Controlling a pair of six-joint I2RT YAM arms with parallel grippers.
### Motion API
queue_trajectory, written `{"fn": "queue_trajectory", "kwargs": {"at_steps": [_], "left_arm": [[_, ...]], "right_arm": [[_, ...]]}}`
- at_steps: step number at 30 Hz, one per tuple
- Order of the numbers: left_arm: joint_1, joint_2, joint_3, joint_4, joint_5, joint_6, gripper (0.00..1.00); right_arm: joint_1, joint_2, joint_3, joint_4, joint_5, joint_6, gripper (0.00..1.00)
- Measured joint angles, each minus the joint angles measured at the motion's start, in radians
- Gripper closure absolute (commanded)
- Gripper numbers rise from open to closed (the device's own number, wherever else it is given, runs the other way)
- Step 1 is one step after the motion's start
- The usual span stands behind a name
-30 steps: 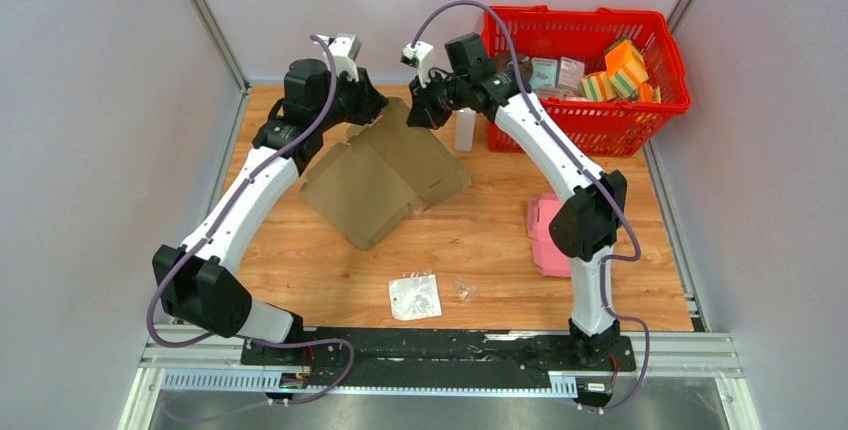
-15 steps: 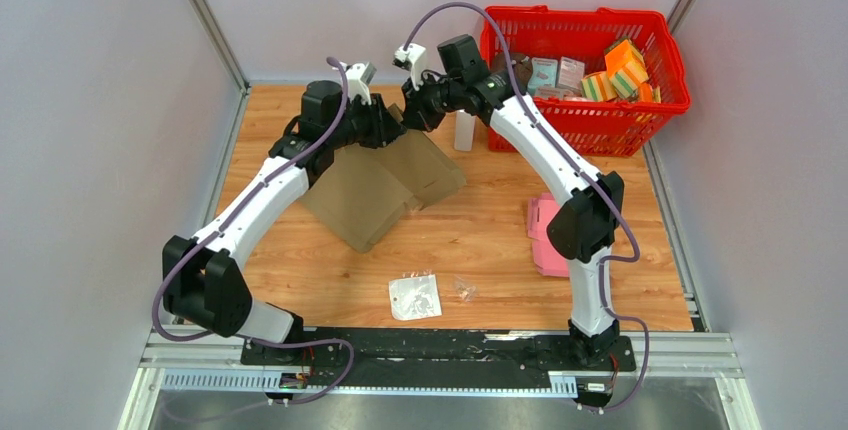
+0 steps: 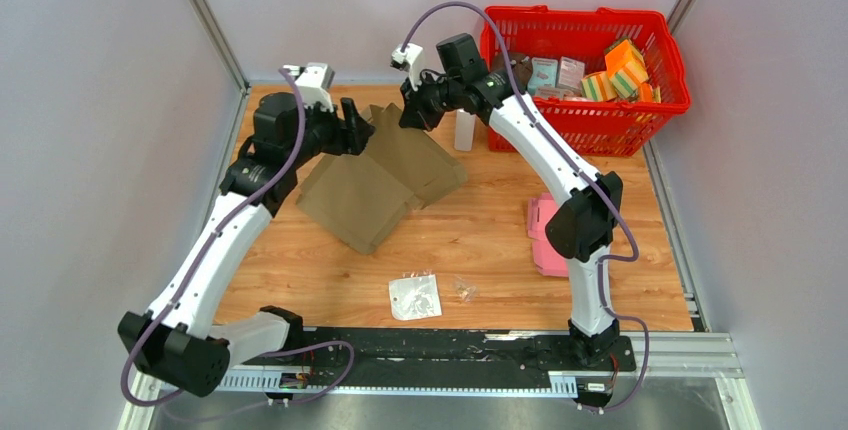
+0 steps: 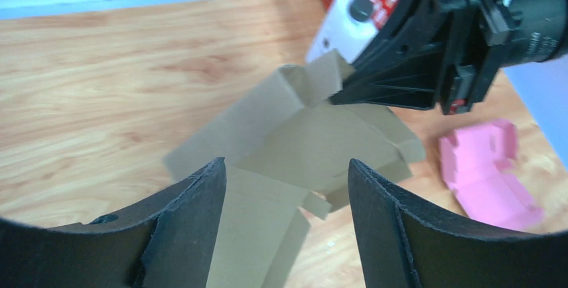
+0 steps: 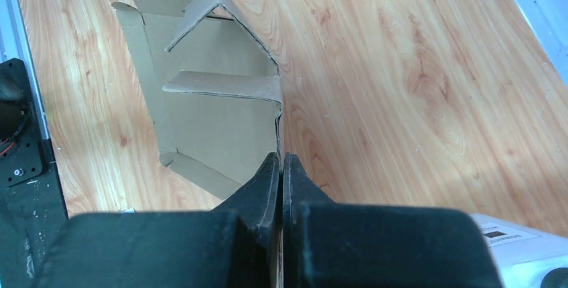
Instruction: Fold the paper box
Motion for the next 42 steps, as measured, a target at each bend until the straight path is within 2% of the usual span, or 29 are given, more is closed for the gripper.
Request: {"fn": "queue_trajectory", "kwargs": {"at_steps": [4,10,15,18,21,22,25,27,28,30,31,32,33,35,37,42], "left_arm": [[0.003,-0.008,0.009,-0.026,-0.111,0.038,0.23],[-0.017,0.135,0.01,-0.035,-0.19,0.084,0.22],[-0.066,0.179,0.042,-0.042,-0.295,0.143,0.22],[-0.078,0.2,0.072,-0.011,-0.344,0.17,0.34],[-0.079,0.214,0.079,0.024,-0.379,0.192,0.56],[-0.078,0.22,0.079,0.03,-0.39,0.206,0.68],[-0.078,0.224,0.077,0.041,-0.41,0.223,0.9],[-0.078,0.224,0.076,0.045,-0.427,0.235,0.98],[-0.078,0.224,0.074,0.048,-0.43,0.237,0.99],[-0.078,0.223,0.065,0.054,-0.441,0.244,1.0],[-0.079,0.223,0.059,0.054,-0.451,0.244,1.0],[-0.079,0.222,0.053,0.054,-0.457,0.243,1.0],[-0.079,0.222,0.045,0.056,-0.465,0.238,1.0],[-0.074,0.221,0.024,0.059,-0.481,0.22,1.0],[-0.07,0.219,0.002,0.063,-0.492,0.201,1.0],[-0.053,0.218,-0.037,0.06,-0.52,0.139,1.0]], "right_arm": [[0.0,0.03,0.051,-0.007,0.0,-0.007,1.0],[0.0,0.037,0.058,-0.015,0.0,-0.013,1.0],[0.0,0.037,0.058,-0.017,-0.001,-0.013,1.0],[0.0,0.037,0.059,-0.018,-0.002,-0.013,1.0],[0.003,0.037,0.06,-0.017,0.001,-0.013,1.0],[0.004,0.037,0.06,-0.017,0.003,-0.012,1.0],[0.01,0.037,0.06,-0.014,0.016,-0.013,1.0],[0.016,0.037,0.06,-0.005,0.044,-0.012,0.99],[0.019,0.037,0.06,0.003,0.058,-0.011,0.89],[0.023,0.037,0.06,0.016,0.095,-0.002,0.75],[0.026,0.037,0.06,0.025,0.124,0.014,0.52],[0.027,0.037,0.059,0.032,0.151,0.036,0.45],[0.029,0.037,0.06,0.036,0.183,0.064,0.42],[0.032,0.037,0.06,0.039,0.253,0.145,0.31],[0.032,0.035,0.059,0.033,0.323,0.24,0.15],[0.032,-0.008,0.059,-0.045,0.499,0.469,0.08]]}}
